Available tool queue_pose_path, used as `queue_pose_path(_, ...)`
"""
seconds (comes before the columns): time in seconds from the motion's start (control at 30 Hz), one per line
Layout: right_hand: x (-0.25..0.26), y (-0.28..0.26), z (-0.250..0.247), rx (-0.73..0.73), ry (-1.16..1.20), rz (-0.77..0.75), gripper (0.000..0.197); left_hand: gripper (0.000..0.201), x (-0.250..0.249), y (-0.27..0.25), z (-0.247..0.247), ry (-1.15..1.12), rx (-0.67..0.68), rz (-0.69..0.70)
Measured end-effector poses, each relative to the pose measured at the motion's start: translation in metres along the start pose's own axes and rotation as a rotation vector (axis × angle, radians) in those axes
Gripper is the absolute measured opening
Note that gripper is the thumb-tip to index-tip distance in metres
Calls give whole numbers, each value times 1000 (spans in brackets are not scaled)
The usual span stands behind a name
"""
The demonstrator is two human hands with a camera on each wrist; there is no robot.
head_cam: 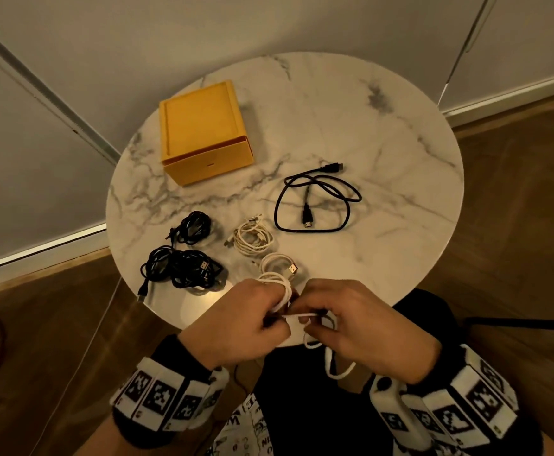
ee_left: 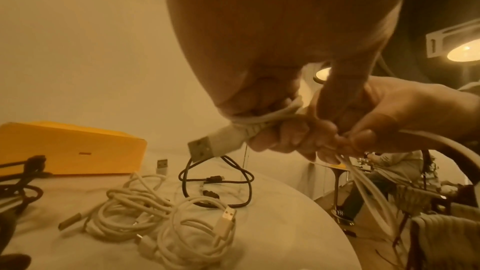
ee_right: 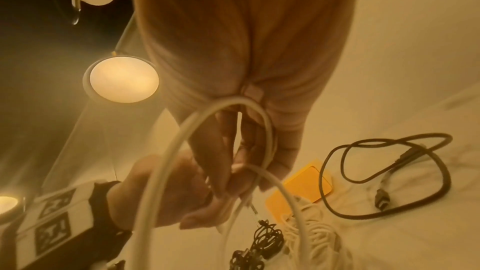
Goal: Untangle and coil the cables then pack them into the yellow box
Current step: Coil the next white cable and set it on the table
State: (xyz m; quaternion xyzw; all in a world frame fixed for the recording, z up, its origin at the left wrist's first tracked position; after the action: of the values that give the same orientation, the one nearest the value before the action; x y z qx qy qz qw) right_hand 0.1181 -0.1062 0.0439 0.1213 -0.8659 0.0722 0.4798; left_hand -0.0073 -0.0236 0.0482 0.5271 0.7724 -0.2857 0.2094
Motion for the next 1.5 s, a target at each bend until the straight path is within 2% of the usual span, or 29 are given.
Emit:
queue_pose_path(0.1,-8,-3,-1,-14,-14,-3,35,26,7,3,7,206,51,2)
queue_pose_path(0.17,-12,-6,-4,-42,-29,13,37,40,13,3,12,275,48,-2)
queue_pose_path(0.27,-16,-7,-9,-97,9,22,31,57,18,0,14,117,70,-46)
queue_pose_path(0.37,-20,-7,-16,-106,66,21,28,53,19,-5,11,-75,88,-75)
queue_pose_path(0.53,-39,-19,-33,-88,175,90,48,50,41,-20,-11,-271,-89,-179)
queue_pose_path(0.6,-50,-27,-40,-147,209,113,53,50,50,-27,-18,-336,-146,-217)
queue_pose_path(0.7,-66,-39,-50,-258,331,133,55,49,59,-36,-22,-376,-159,-244)
queue_pose_path(0.8,-77,-46,-52,-353,438,159,57,54,57,-35,-16,-473,-126,-241)
queue_pose_path(0.87,-82,-49,-51,-395,378,187,55,64,54,-32,-8,-553,-83,-256)
queue_pose_path(0.9,-84,-51,-51,-401,306,210,52,62,54,-31,-4,-591,-58,-265)
queue_pose_path(1.0,-87,-60,-56,-344,123,282,38,59,50,-31,2,-688,26,-264)
queue_pose_path(1.1,-85,-70,-61,-237,201,380,17,61,44,-31,3,-744,73,-260)
queue_pose_path(1.17,-84,-76,-63,-218,262,432,12,62,39,-31,6,-770,128,-257)
queue_pose_path(1.23,-78,-79,-68,-247,213,455,11,61,34,-30,12,-794,205,-259)
queue_pose_path(1.3,-63,-78,-72,-302,112,430,11,57,26,-30,20,-818,293,-255)
queue_pose_path(1.4,-19,-62,-63,-349,110,234,7,47,12,-27,28,-855,365,-236)
queue_pose_path(1.5,19,-41,-29,-195,157,44,21,43,-1,-26,33,-914,403,-195)
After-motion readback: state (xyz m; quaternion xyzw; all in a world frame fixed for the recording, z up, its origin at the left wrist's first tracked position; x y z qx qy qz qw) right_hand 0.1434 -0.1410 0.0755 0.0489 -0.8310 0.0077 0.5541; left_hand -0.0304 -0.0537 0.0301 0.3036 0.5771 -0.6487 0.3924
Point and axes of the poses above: each hand's wrist, its own y-axis towards the middle knuckle, its own z-axis out of the palm, x = y × z, the point moved 4 cm from there along y, towards the middle knuckle, and after that the axes turned 8 degrees about x, right-handed, at the moved point
